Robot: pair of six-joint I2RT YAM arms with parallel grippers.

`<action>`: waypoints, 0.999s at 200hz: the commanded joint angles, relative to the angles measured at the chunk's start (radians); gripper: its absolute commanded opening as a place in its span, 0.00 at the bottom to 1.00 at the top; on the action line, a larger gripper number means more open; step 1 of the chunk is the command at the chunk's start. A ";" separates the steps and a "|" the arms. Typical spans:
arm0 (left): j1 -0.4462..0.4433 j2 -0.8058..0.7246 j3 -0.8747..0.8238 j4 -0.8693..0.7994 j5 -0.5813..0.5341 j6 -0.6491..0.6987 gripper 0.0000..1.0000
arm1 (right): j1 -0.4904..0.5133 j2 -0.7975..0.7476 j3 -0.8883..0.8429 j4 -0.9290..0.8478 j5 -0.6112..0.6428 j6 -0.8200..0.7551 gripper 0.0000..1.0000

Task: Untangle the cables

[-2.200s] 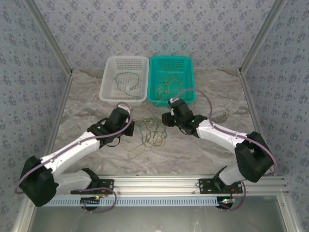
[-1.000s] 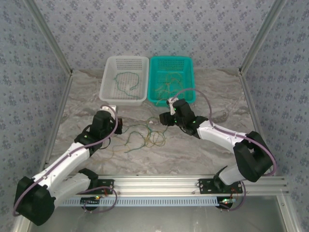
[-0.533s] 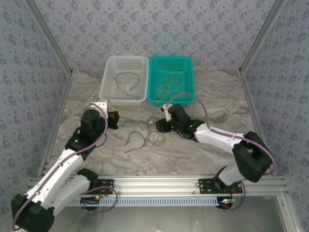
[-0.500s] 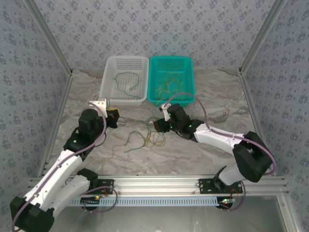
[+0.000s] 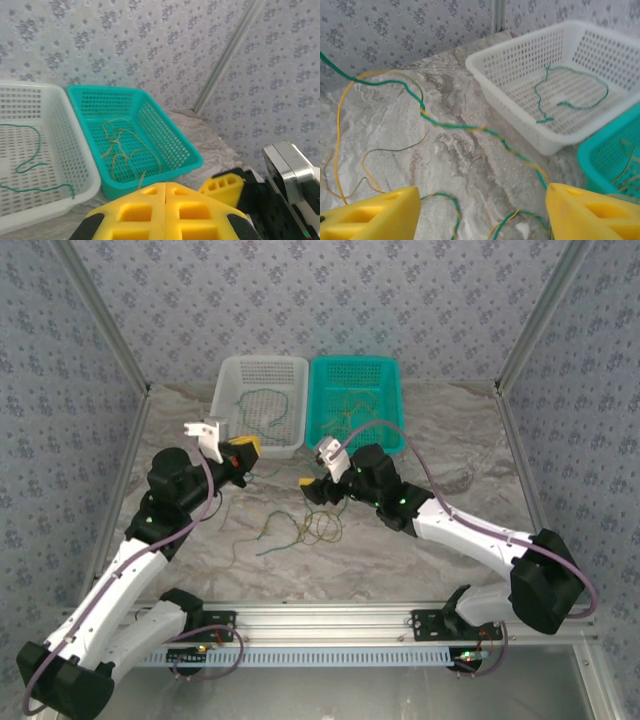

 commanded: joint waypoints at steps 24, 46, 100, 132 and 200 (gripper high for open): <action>-0.003 -0.008 0.048 0.107 0.137 -0.047 0.00 | -0.001 0.069 0.134 -0.110 -0.029 -0.292 0.77; -0.006 -0.017 0.050 0.109 0.154 -0.051 0.00 | 0.005 0.134 0.207 -0.193 -0.016 -0.383 0.77; -0.016 -0.049 0.027 0.150 0.184 -0.076 0.00 | 0.025 0.281 0.383 -0.299 -0.022 -0.512 0.75; -0.020 -0.059 0.006 0.171 0.176 -0.088 0.00 | 0.049 0.367 0.500 -0.397 -0.088 -0.543 0.69; -0.020 -0.084 -0.036 0.181 0.113 -0.080 0.00 | 0.027 0.339 0.486 -0.389 -0.300 -0.443 0.65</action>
